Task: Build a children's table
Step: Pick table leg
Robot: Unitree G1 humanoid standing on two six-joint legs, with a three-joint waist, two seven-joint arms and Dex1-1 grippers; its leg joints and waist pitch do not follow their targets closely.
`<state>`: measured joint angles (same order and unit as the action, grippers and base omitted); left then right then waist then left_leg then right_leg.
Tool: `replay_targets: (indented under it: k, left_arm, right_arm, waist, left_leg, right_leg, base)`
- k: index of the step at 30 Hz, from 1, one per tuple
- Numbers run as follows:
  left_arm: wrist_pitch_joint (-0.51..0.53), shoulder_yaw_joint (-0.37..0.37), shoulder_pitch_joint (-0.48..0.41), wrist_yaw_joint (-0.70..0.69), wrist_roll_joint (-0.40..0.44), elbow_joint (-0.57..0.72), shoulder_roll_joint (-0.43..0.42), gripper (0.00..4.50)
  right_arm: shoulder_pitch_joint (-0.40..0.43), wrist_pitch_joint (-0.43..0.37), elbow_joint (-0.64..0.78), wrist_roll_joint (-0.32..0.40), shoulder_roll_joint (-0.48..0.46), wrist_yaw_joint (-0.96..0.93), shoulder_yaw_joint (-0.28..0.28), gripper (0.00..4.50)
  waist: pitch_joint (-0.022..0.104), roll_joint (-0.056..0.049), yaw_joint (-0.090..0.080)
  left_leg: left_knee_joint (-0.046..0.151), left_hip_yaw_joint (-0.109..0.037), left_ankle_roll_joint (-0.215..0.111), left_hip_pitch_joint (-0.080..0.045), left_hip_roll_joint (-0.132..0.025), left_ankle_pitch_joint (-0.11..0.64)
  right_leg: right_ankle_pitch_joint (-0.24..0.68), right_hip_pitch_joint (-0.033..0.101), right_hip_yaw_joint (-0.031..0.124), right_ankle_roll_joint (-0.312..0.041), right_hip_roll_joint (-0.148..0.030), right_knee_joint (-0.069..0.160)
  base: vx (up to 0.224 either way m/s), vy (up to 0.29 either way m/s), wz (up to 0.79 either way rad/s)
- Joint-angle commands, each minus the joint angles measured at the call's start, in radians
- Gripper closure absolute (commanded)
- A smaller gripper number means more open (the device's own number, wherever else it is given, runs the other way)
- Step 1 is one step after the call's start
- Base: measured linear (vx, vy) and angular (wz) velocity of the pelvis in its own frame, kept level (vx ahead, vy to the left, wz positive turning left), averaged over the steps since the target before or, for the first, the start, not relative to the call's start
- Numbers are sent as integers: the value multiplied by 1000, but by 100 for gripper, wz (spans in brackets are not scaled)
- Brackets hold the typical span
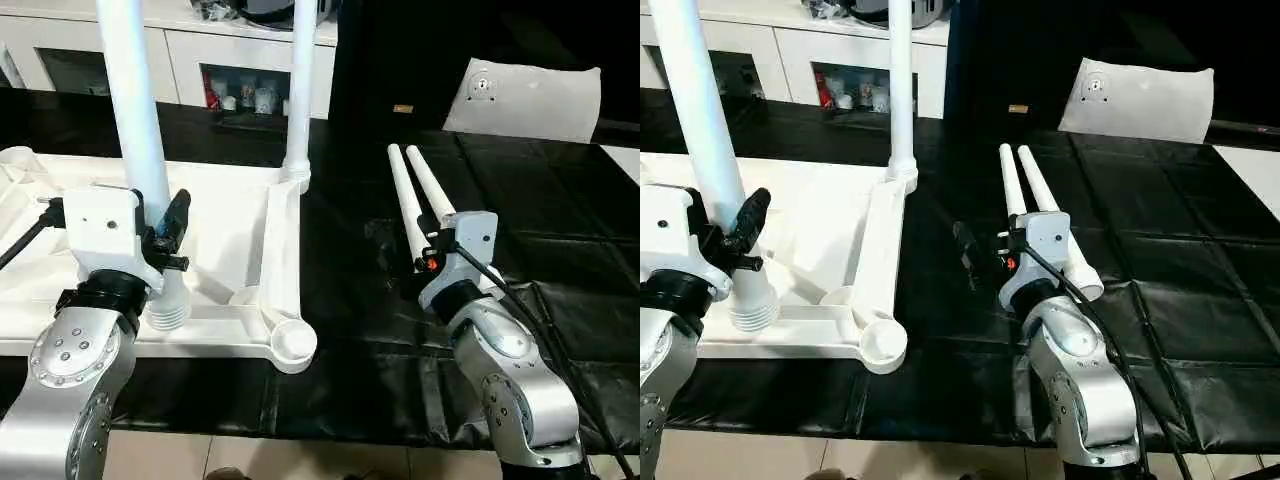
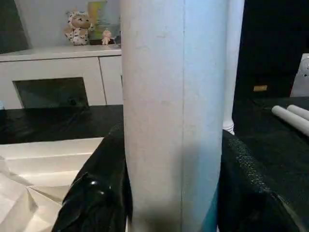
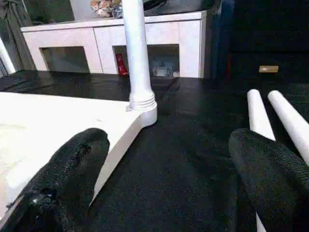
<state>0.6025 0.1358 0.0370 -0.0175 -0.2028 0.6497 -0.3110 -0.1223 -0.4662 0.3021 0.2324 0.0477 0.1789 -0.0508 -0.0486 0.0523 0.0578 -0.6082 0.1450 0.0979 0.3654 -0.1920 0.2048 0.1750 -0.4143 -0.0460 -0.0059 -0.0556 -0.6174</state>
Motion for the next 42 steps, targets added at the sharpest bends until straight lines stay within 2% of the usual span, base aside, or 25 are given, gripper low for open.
replay_targets:
  k: [1,22,42]
  left_arm:
    - [-5,3,-5,2,-2,8,0,264]
    - [-5,3,-5,2,-2,8,0,264]
    - [-5,3,-5,2,-2,8,0,264]
  right_arm:
    - [-13,-1,-3,-3,1,-8,3,13]
    - [-13,-1,-3,-3,1,-8,3,13]
    - [-13,-1,-3,-3,1,-8,3,13]
  waist:
    - [54,-17,0]
    - [53,-15,0]
    - [54,-15,0]
  left_leg:
    - [76,2,30,0,-16,199]
    - [77,2,29,1,-15,209]
    - [76,2,29,2,-15,198]
  right_leg:
    - [260,48,38,-49,-48,72]
    - [287,47,39,-41,-48,75]
    - [264,49,39,-47,-48,72]
  base:
    - [0,0,0]
    - [0,0,0]
    - [0,0,0]
